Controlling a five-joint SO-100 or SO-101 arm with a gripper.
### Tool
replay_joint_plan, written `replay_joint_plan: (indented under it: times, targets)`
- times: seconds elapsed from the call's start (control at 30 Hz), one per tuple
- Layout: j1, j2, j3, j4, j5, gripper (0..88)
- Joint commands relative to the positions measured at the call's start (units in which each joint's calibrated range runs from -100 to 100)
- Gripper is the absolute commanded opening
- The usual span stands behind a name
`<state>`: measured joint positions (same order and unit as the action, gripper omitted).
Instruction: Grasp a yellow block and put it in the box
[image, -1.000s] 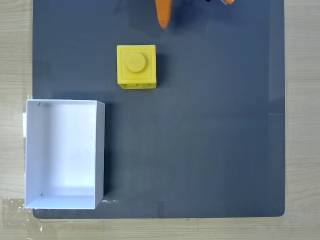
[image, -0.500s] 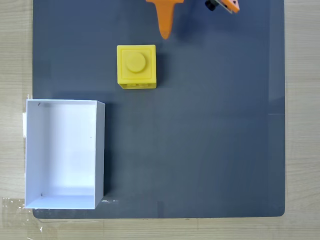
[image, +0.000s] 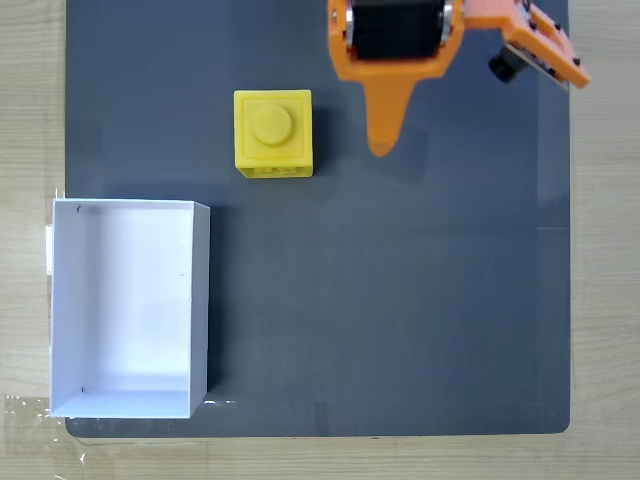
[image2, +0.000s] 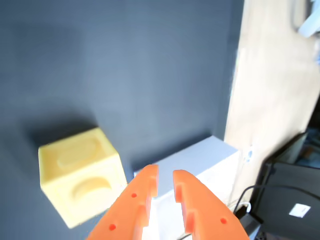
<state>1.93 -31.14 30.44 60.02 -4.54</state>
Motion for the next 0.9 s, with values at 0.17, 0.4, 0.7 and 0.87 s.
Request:
replay_joint_plan:
  times: [0.17, 0.4, 0.7, 0.87]
  targets:
    - [8.8, 15.8, -26.7, 25.0, 14.4, 4.1]
    - [15.0, 21.3, -29.0, 37.9, 21.3, 19.8]
    - [20.2, 23.7, -27.7, 39.4, 21.4, 53.3]
    - [21.1, 28.8, -26.9, 39.4, 21.0, 53.3]
